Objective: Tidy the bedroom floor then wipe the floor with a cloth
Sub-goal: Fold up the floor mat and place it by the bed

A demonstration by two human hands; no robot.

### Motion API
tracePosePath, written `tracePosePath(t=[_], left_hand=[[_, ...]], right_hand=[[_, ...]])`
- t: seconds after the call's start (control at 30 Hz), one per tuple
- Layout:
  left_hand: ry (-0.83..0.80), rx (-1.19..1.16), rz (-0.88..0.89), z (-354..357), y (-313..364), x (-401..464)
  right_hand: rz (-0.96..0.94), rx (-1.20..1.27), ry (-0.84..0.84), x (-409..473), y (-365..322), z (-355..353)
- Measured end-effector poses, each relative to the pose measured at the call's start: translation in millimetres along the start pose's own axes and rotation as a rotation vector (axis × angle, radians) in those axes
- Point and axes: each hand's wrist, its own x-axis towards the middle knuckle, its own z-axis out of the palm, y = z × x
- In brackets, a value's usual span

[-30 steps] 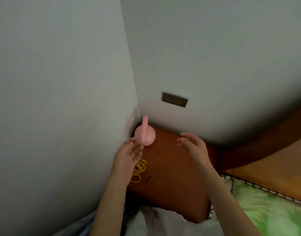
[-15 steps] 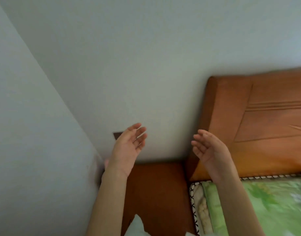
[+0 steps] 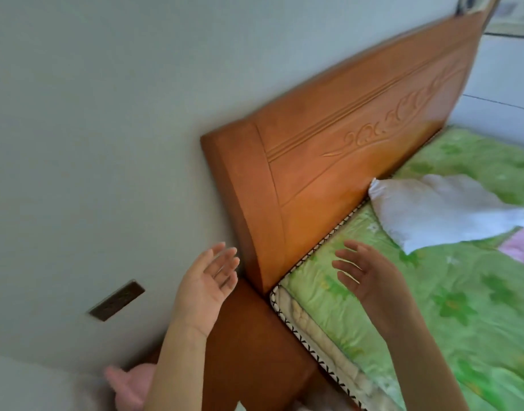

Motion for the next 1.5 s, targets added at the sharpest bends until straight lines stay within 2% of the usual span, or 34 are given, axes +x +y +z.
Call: tracePosePath(t=[0.13,0.4,0.63,0.9,1.1,1.5], left_hand=[[-0.12,0.063,-0.127,30,-39,-11],[-0.313,0.221,-0.373,88,-128,-61],[-0.45,0.386,-0.448,141,-196,-117],[-0.607,0.531,-0.597,227,-311,-212],[-0.826,0.656,-0.74,285,-407,-306],[-1.272,0.977,-0.991,369,-559,-465]], right_hand=[[-0.046,0.045,0.195,-43,8,-49],[-0.173,0.131,0.479,-133,-6,-134],[-0.293,0.213,0.638,-210,-26,-218],[-0.452,0.268,0.873,-342,-70,-339],[-0.544,0.348,1.039,-440,-77,-405],[-0.742,0.52,1.516,-585,-56,-470]])
